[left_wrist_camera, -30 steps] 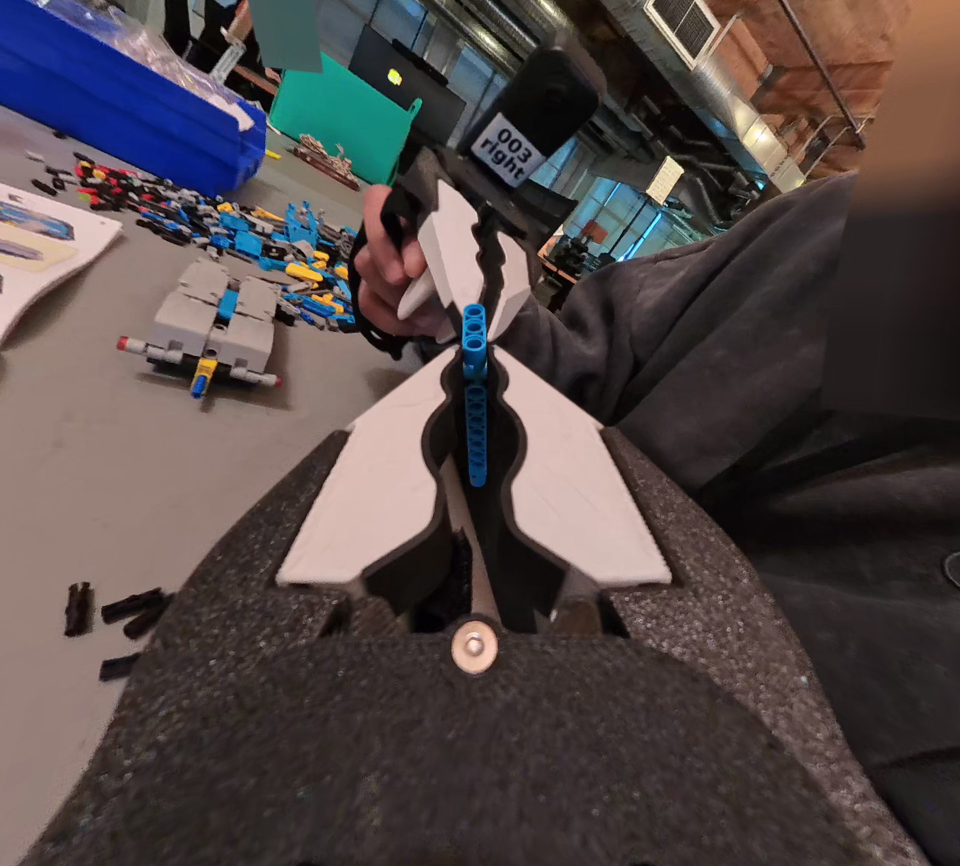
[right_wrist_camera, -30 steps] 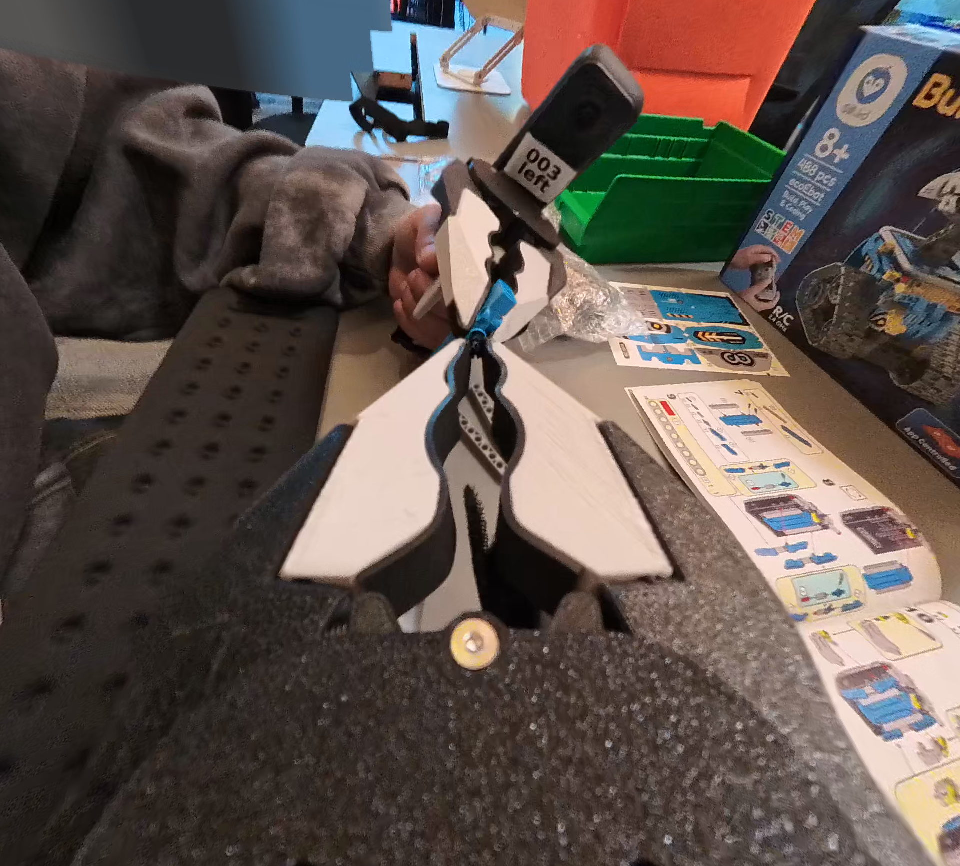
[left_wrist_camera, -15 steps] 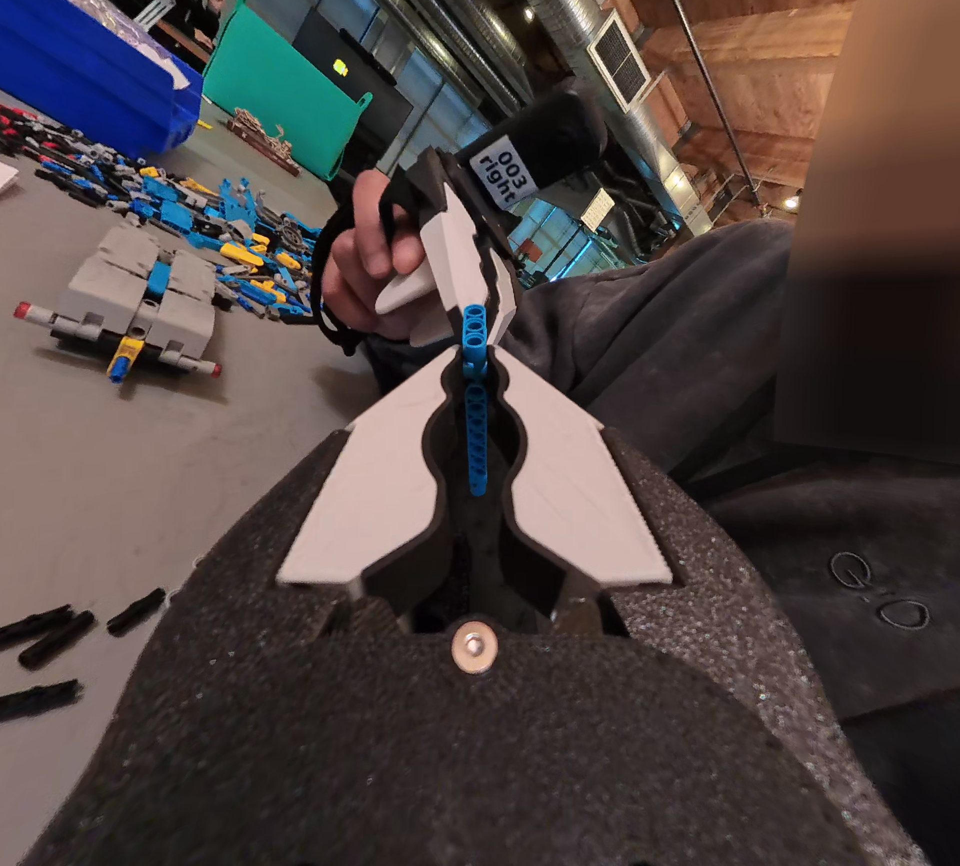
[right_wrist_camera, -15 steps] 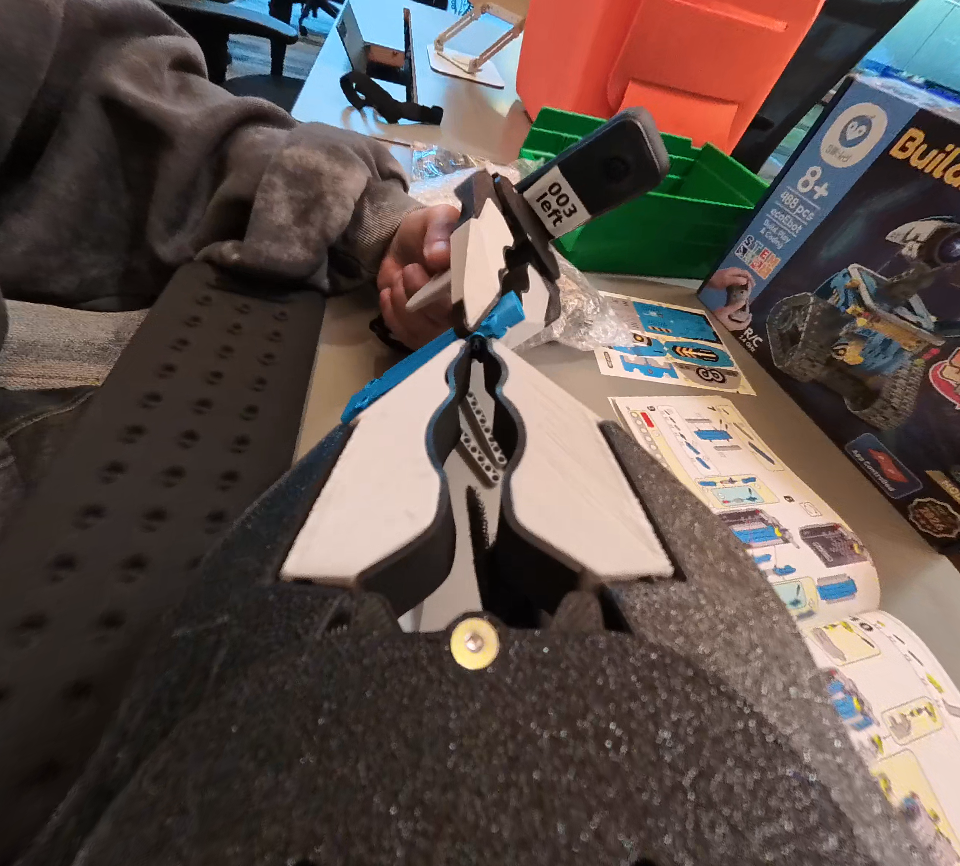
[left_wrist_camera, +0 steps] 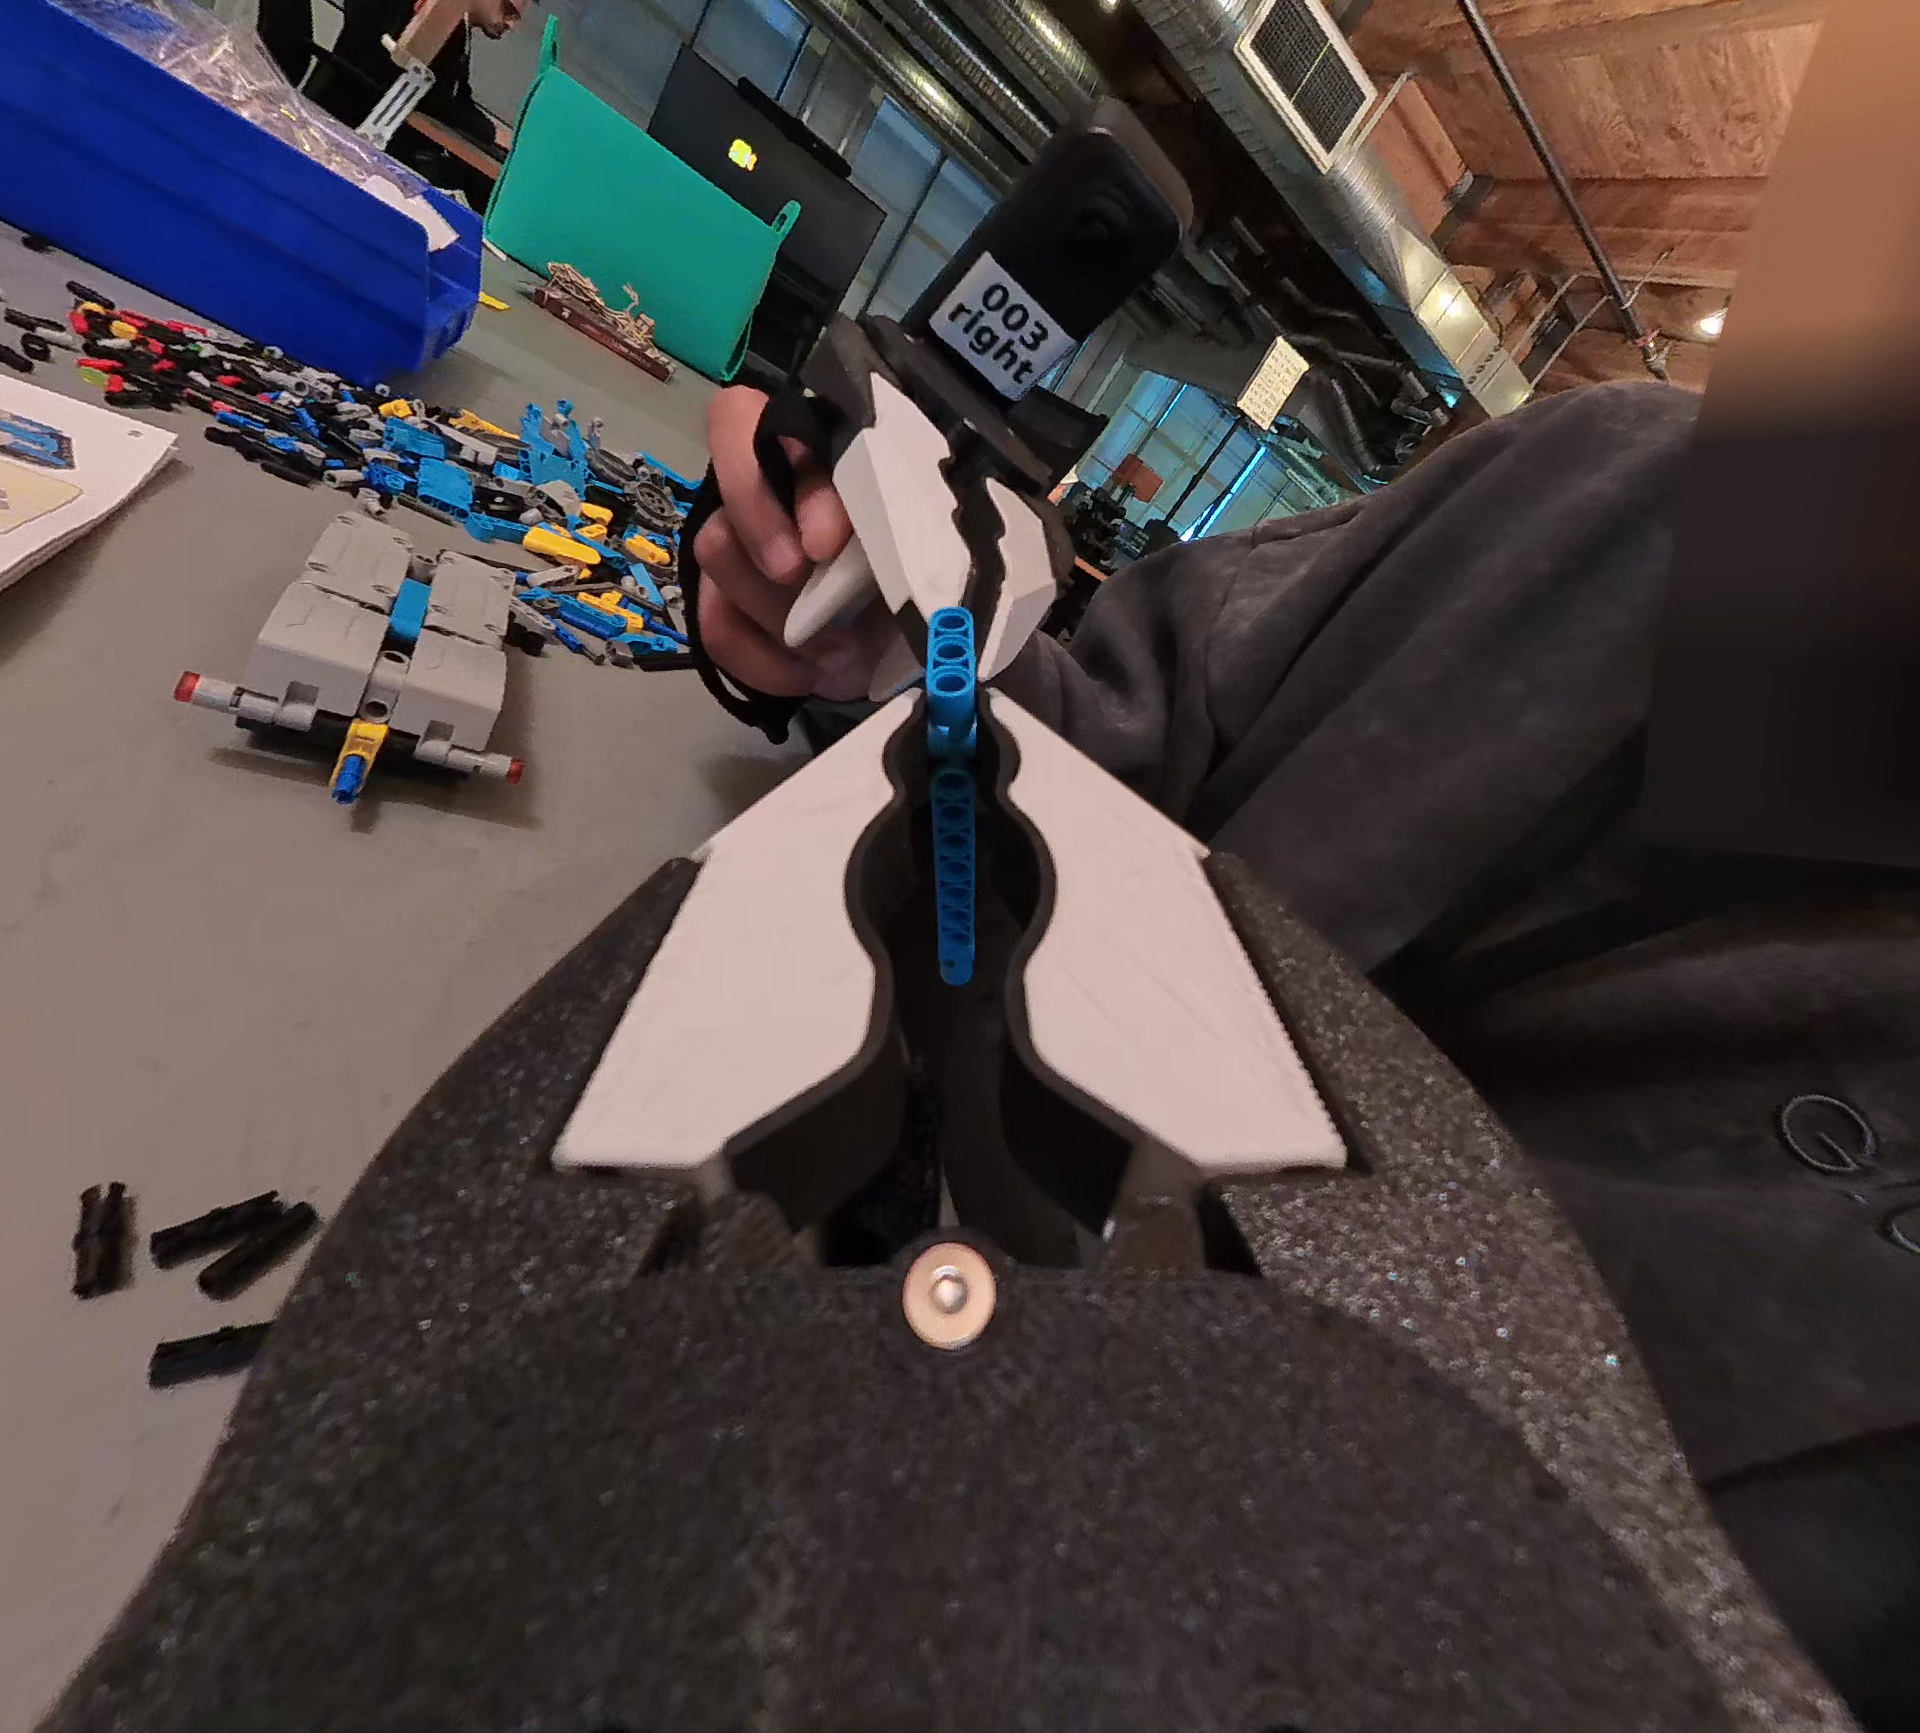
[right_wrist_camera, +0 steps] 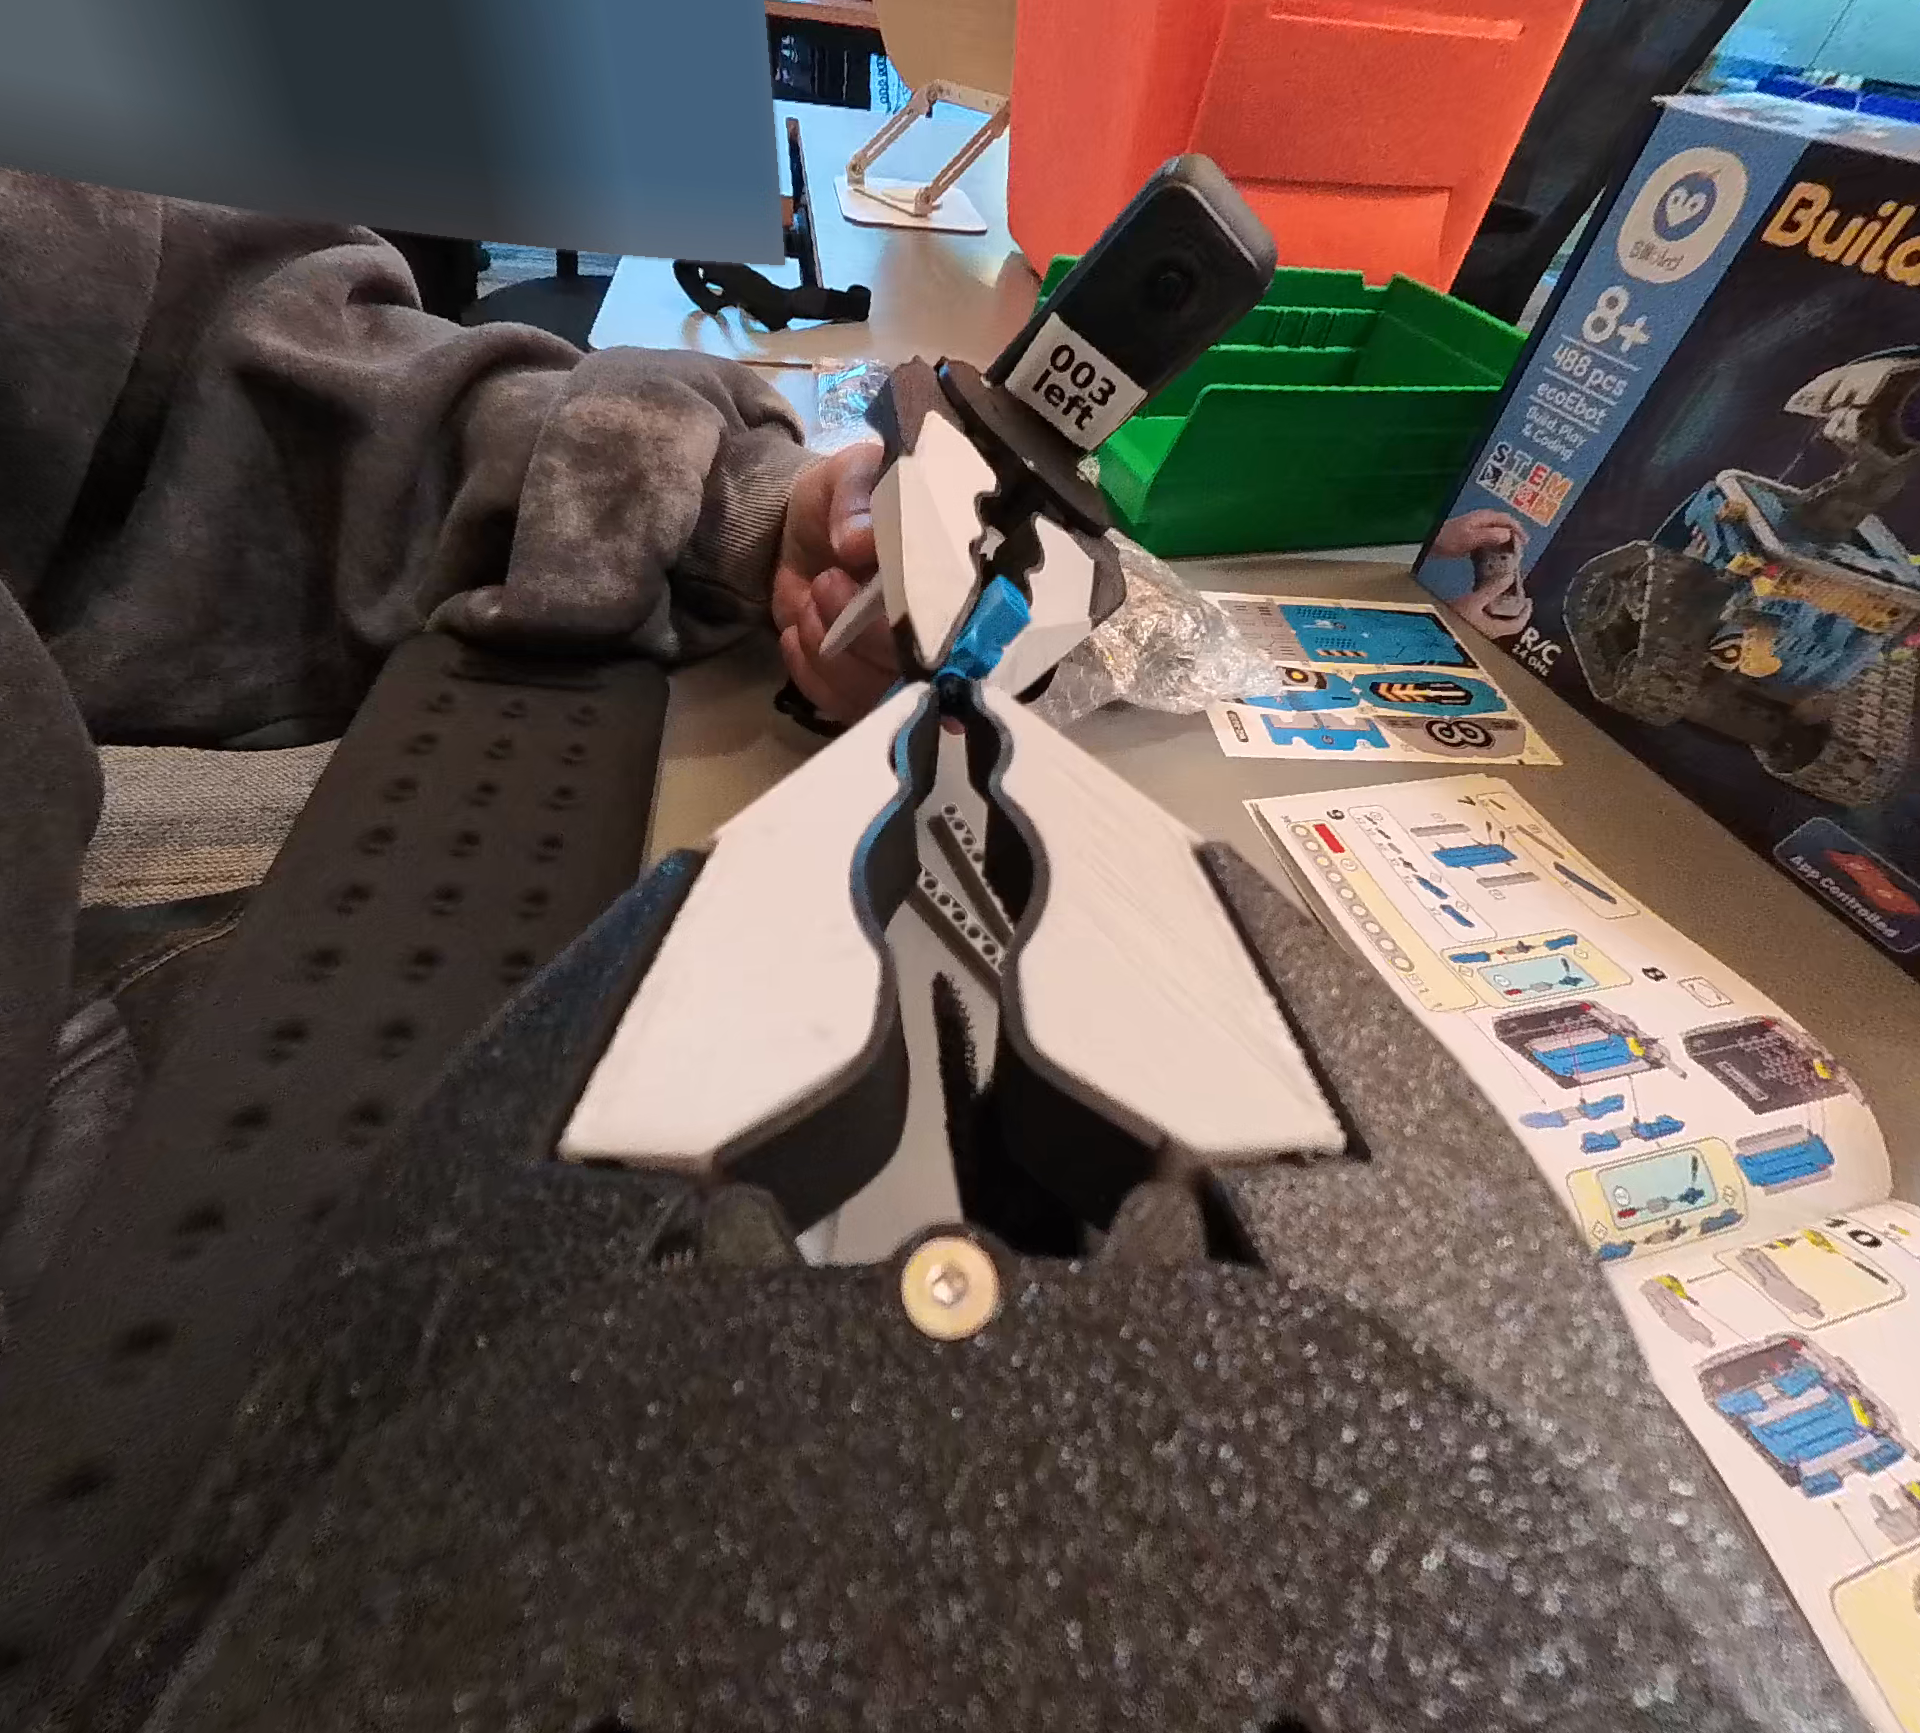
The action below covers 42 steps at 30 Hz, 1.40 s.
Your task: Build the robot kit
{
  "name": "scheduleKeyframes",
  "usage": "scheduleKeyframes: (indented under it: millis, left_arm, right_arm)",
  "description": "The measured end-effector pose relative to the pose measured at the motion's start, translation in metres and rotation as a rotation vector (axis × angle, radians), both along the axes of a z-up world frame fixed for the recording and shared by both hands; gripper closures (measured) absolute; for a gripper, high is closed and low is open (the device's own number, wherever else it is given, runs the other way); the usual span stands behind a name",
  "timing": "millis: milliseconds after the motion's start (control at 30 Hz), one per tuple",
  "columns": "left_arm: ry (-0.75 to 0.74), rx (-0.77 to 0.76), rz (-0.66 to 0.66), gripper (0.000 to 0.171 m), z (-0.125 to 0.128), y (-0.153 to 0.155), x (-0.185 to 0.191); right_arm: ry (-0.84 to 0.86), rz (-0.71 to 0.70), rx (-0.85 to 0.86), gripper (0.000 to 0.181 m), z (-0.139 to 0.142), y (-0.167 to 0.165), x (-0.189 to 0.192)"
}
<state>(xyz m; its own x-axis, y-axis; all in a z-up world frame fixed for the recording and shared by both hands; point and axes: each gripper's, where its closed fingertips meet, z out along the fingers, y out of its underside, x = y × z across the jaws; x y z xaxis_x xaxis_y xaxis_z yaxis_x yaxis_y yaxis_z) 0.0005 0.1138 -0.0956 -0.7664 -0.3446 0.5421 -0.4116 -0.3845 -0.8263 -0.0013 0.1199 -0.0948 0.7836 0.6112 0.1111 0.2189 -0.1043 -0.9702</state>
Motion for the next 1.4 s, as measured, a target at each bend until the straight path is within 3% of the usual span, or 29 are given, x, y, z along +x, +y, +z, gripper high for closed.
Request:
scheduleKeyframes:
  millis: [233, 333, 467, 567, 633, 700, 767, 1033, 1233, 1400]
  left_arm:
    - [0.017, -0.002, 0.019, 0.167, -0.006, -0.001, 0.004]
    - [0.001, 0.012, 0.038, 0.167, -0.003, 0.003, 0.006]
    - [-0.039, 0.184, 0.177, 0.166, 0.000, 0.036, 0.007]
    - [-0.054, 0.343, 0.377, 0.166, -0.002, 0.084, 0.011]
    - [-0.059, 0.350, 0.444, 0.166, 0.001, 0.102, 0.011]
    - [-0.071, 0.328, 0.499, 0.166, 0.006, 0.114, 0.012]
    - [-0.075, 0.341, 0.534, 0.166, 0.005, 0.121, 0.014]
    - [-0.065, 0.398, 0.547, 0.165, -0.001, 0.121, 0.017]
    - [-0.059, 0.396, 0.528, 0.166, -0.002, 0.117, 0.017]
    - [-0.047, 0.391, 0.514, 0.165, -0.004, 0.115, 0.018]
  right_arm:
    - [-0.058, -0.028, -0.001, 0.179, -0.009, 0.001, 0.003]
    - [-0.009, -0.038, 0.003, 0.178, -0.005, 0.005, 0.005]
    - [0.063, -0.087, -0.042, 0.165, 0.000, 0.016, 0.016]
    - [-0.050, -0.124, -0.191, 0.162, -0.019, 0.028, 0.024]
    - [-0.199, -0.155, -0.322, 0.153, -0.042, 0.042, 0.031]
    - [-0.304, -0.151, -0.498, 0.160, -0.069, 0.052, 0.036]
    - [-0.250, -0.124, -0.635, 0.156, -0.088, 0.062, 0.028]
    - [-0.259, -0.246, -0.668, 0.157, -0.133, 0.080, 0.023]
    - [-0.234, -0.231, -0.684, 0.159, -0.138, 0.083, 0.017]
    - [-0.242, -0.207, -0.670, 0.177, -0.139, 0.081, 0.012]
